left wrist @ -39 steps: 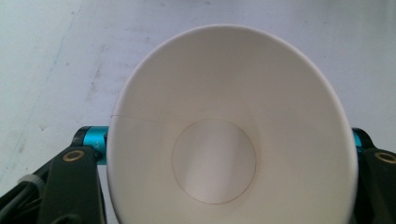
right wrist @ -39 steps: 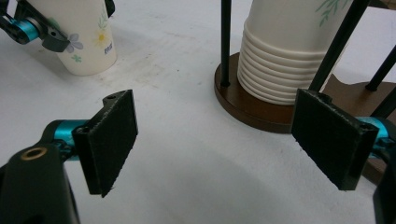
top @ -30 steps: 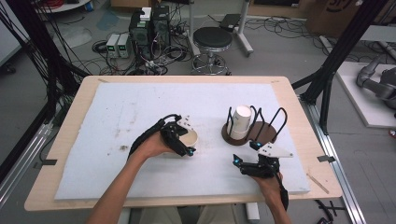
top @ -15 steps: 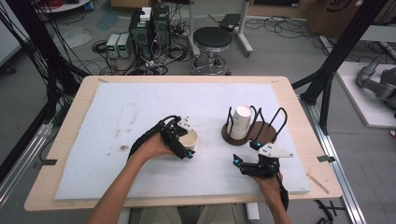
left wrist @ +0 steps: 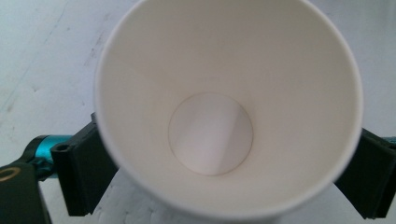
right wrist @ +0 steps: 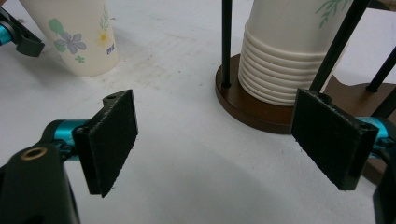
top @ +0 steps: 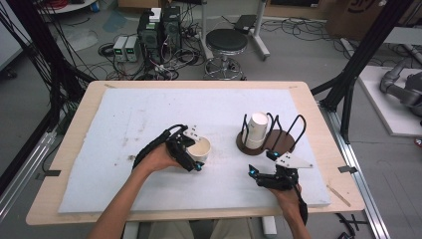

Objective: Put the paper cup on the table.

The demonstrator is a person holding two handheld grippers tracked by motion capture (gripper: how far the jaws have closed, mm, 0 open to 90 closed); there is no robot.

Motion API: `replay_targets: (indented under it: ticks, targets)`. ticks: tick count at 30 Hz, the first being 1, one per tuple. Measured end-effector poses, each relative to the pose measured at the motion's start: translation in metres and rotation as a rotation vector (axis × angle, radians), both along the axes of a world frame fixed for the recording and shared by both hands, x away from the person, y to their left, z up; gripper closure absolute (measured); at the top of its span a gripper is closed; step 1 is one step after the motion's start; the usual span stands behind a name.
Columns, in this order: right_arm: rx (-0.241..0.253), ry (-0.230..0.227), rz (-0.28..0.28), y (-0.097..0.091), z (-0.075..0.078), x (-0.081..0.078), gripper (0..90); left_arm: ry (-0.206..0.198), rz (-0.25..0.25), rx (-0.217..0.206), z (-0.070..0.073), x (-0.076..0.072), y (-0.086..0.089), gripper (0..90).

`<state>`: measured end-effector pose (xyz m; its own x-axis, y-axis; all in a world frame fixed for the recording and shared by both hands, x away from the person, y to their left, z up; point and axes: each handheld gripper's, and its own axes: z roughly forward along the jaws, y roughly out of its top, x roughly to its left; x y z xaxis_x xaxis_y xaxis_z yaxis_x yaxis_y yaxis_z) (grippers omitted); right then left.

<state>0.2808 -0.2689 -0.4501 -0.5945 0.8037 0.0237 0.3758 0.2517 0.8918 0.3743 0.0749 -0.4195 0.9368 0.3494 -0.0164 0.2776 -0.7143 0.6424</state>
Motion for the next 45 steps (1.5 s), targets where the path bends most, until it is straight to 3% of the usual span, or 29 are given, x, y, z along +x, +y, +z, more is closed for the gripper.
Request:
replay_targets:
  ticks: [2,4,10,19,26,38,45]
  targets:
    - [-0.002,0.000,0.001,0.000,0.000,0.000,15.4,-0.007,0.005,0.001,0.000,-0.003,0.006,6.7]
    - [-0.002,0.000,0.003,0.000,0.000,0.000,15.4,-0.023,0.013,-0.028,0.002,-0.008,0.012,6.7]
    - [0.001,0.000,0.009,0.000,0.000,0.000,15.4,-0.044,0.049,-0.059,0.006,-0.018,0.034,6.7]
    - [0.006,-0.002,0.009,-0.001,0.000,0.000,15.4,-0.076,0.155,-0.160,0.007,-0.035,0.076,6.7]
    - [0.008,-0.005,0.008,-0.001,0.000,-0.001,15.4,-0.098,0.198,-0.204,0.004,-0.050,0.105,6.7]
    - [0.004,-0.014,0.004,0.000,0.000,-0.002,15.4,-0.131,0.377,-0.338,-0.015,-0.073,0.160,6.7]
    - [0.003,-0.025,-0.002,-0.001,0.000,-0.003,15.5,-0.198,0.449,-0.403,-0.019,-0.086,0.175,6.7]
